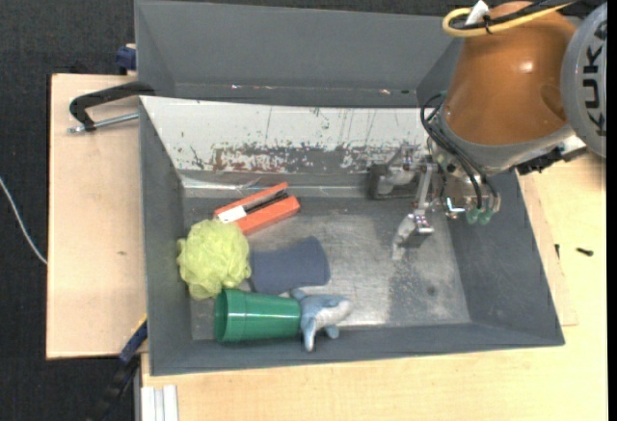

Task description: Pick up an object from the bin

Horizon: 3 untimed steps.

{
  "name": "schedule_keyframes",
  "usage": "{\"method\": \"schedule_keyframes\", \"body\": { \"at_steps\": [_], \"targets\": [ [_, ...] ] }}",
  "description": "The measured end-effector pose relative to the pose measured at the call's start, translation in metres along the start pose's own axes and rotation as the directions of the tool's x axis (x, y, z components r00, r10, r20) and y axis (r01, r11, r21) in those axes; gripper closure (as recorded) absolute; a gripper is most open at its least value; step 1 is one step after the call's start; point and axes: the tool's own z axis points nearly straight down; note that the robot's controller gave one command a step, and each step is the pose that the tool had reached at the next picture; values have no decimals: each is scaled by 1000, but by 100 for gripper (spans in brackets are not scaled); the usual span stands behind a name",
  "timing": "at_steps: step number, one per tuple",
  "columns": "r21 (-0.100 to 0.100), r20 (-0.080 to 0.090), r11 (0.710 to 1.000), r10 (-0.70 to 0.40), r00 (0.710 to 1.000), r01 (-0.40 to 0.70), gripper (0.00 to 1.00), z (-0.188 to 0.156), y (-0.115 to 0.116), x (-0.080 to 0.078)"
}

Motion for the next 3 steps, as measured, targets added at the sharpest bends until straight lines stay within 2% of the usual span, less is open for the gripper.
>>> {"method": "schedule_keyframes", "body": {
  "at_steps": [1,2,3],
  "targets": [
    [0,8,1000,0,1000,0,0,-4,0,-1],
    [2,10,997,-75,997,75,0,17,35,3],
    [0,13,993,-119,993,119,0,79,54,4]
  ]
}}
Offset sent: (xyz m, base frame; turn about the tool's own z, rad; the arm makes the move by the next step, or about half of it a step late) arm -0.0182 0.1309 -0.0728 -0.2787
